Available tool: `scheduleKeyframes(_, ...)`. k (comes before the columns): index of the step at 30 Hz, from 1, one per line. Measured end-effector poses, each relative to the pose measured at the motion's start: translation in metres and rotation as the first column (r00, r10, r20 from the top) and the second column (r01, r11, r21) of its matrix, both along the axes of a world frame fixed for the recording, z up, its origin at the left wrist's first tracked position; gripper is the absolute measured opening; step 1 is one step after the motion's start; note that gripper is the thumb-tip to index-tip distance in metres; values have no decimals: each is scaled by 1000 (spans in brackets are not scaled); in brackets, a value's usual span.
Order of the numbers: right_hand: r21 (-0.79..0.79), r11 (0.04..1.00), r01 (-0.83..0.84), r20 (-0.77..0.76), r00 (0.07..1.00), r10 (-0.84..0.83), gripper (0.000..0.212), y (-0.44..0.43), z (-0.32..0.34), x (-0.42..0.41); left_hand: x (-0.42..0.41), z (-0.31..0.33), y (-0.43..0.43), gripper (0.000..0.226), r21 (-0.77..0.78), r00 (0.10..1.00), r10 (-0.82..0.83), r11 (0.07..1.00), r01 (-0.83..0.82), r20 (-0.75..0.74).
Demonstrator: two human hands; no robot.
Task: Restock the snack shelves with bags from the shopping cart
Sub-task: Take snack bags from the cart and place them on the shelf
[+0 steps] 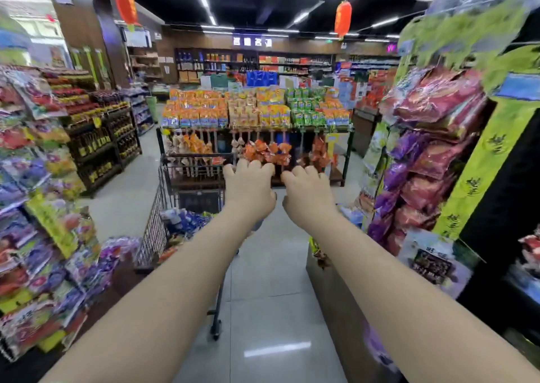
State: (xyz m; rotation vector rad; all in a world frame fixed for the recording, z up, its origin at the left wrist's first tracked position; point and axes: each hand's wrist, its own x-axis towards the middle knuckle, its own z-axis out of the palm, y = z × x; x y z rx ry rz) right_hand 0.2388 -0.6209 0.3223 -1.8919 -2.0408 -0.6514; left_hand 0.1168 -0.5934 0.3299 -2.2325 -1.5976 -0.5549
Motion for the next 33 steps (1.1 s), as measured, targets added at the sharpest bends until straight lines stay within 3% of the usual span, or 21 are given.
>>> scheduleKeyframes(9, -145, 989, -28, -36, 999, 23, 28, 172, -68, 42, 29, -81, 165, 33, -95, 998, 64, 993, -63, 8)
scheduleKeyframes(16, -202, 963, -181, -107, 981, 162, 34, 330, -110, 61, 34, -116, 302, 29, -242, 966, 255, 941, -238, 40)
scheduleKeyframes(21, -269, 912, -309, -222, 942, 253, 26, 411, -151, 34, 15, -164, 366, 35, -364, 939, 344, 878, -312, 25)
scheduleKeyframes(33, -416, 769, -485, -229, 874, 427, 31, 635, -210, -82, -122, -239, 558, 37, -514, 794, 594, 725, -458, 131)
